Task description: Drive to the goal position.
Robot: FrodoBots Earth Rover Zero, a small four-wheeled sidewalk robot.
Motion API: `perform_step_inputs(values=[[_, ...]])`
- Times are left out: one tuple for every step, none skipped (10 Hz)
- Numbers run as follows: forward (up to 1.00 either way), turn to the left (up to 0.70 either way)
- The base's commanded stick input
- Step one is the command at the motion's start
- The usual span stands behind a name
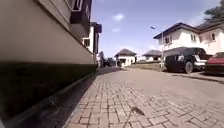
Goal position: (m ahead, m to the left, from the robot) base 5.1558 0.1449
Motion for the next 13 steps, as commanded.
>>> perform_step_inputs(values=[[0.70,0.00],[0.70,0.00],[0.70,0.00],[0.70,0.00],[0.70,0.00],[0.70,0.00],[0.70,0.00],[0.70,0.00],[0.70,0.00],[0.70,0.00],[0.70,0.00],[0.70,0.00],[0.70,0.00]])
